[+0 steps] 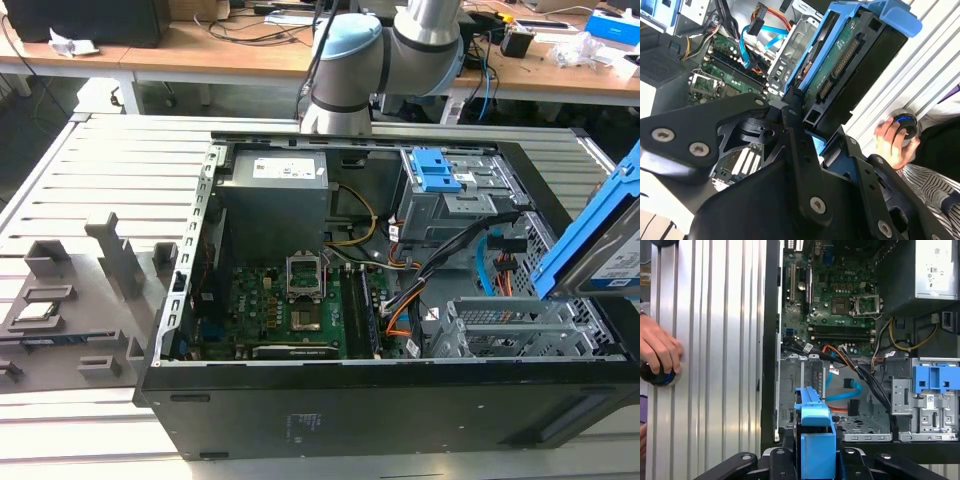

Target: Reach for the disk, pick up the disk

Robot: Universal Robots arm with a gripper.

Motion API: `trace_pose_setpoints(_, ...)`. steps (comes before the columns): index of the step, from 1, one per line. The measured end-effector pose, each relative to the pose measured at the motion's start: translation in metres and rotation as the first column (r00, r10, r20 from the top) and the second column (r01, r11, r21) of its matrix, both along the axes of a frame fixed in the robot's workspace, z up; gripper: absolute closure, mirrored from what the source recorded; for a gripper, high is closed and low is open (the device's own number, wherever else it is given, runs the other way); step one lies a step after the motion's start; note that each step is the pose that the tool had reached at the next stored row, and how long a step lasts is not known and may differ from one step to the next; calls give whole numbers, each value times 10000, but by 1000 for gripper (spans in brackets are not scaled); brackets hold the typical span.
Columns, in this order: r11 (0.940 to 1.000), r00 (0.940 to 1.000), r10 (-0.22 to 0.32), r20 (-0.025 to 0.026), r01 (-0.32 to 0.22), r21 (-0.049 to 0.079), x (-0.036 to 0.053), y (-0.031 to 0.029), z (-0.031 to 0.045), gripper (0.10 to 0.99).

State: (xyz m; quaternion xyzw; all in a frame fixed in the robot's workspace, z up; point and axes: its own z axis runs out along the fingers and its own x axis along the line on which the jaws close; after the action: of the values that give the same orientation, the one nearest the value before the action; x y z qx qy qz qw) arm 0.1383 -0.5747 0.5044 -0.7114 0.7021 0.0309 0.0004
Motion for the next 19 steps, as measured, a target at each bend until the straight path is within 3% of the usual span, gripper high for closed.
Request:
trace_pose_setpoints(14, 10000, 10000, 1, 0, -1, -2, -154, -53, -10, 722)
trace_pose_setpoints(19, 10000, 10000, 0, 0, 0, 1, -171, -61, -76, 722)
